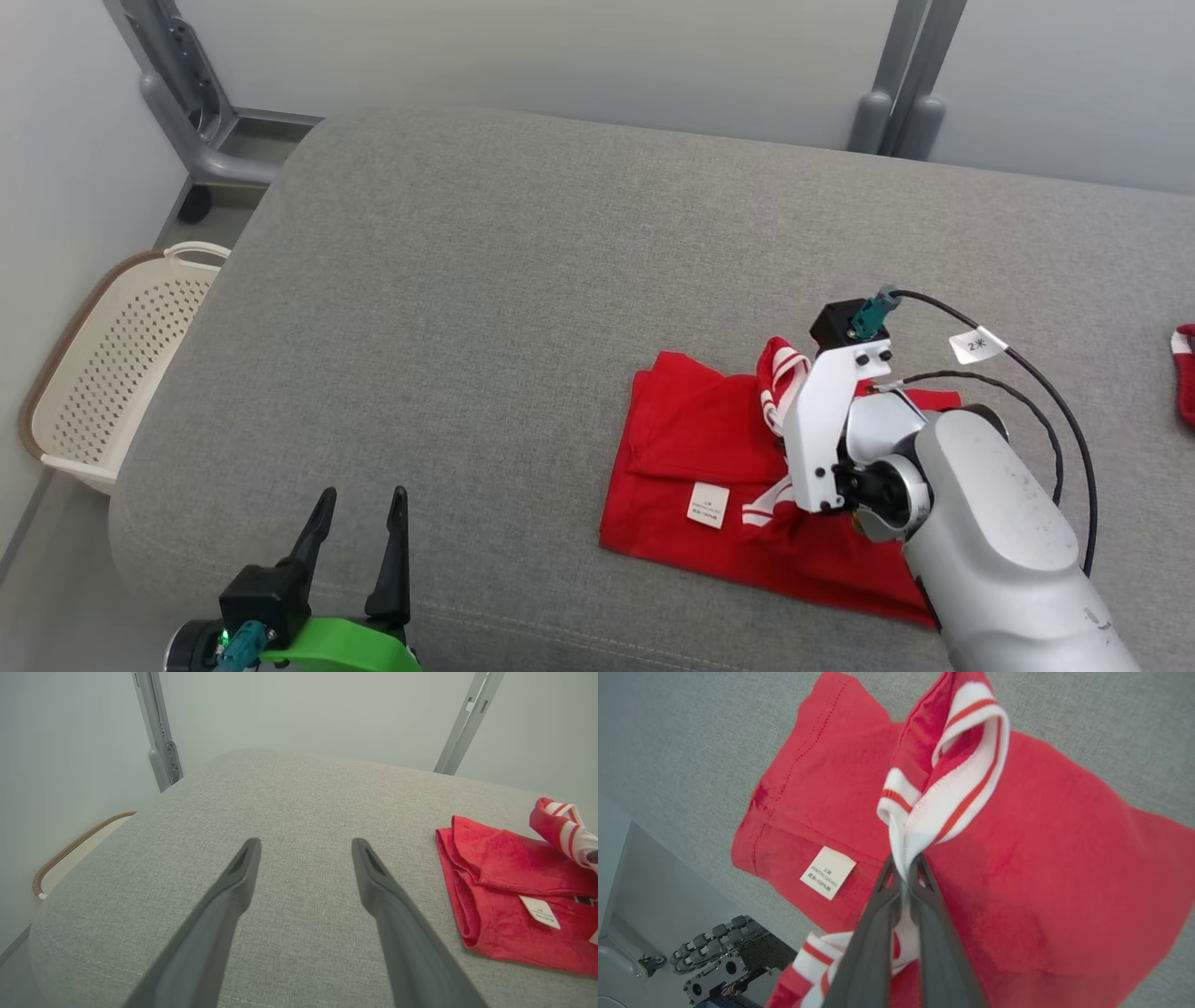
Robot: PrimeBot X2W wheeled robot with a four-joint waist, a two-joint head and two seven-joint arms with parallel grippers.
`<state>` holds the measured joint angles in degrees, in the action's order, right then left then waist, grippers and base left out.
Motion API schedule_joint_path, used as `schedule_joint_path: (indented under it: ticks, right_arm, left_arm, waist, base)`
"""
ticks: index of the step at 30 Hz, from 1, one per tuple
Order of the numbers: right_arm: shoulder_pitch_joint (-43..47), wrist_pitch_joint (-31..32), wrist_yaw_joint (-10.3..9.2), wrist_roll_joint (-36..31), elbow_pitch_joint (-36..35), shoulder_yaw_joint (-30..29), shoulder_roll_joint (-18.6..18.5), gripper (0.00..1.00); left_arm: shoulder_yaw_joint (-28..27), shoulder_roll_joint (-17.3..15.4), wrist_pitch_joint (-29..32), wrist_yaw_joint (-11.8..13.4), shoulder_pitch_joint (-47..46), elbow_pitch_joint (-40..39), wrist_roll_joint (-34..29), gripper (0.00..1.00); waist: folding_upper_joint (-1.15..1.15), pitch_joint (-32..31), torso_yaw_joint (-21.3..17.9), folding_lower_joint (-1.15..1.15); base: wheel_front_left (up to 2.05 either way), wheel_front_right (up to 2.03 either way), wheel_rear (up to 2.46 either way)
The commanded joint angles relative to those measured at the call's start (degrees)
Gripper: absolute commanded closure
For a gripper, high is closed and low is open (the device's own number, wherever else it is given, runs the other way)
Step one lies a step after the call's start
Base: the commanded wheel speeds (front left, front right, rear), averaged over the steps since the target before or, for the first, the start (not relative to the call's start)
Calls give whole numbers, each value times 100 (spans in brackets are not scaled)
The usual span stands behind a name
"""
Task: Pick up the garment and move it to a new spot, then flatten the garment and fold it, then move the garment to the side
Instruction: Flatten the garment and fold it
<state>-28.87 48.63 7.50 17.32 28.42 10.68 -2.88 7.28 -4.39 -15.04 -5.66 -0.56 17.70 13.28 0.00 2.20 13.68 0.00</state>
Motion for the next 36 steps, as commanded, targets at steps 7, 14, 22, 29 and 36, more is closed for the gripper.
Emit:
schedule_joint_path:
  ticks: [7,14,22,29,36]
  right_arm:
    - [-396,-391,-3,531,544,434,-6,100]
    - [-755,-749,-2,1046,1094,871,-5,100]
    - [-1068,-1114,-2,1459,1692,1282,-6,100]
    - [-1231,-1264,-2,1753,2067,1616,-5,100]
    - [-1324,-1449,-2,2309,1958,1893,-5,0]
  left_arm:
    - [-4,33,-14,-30,-69,18,-25,0]
    - [38,55,-14,-36,-131,39,-45,0]
    - [89,79,-14,-57,-174,84,-31,0]
    - [60,92,-14,-44,-154,79,-18,0]
    - [30,102,-14,-36,-134,84,-8,0]
  waist:
    - [0,36,130,0]
    - [0,90,237,0]
    - [0,115,395,0]
    - [0,151,437,0]
    - [0,128,395,0]
  base:
    - [0,0,0]
    - [0,0,0]
    - [0,0,0]
    - [0,0,0]
    - [0,0,0]
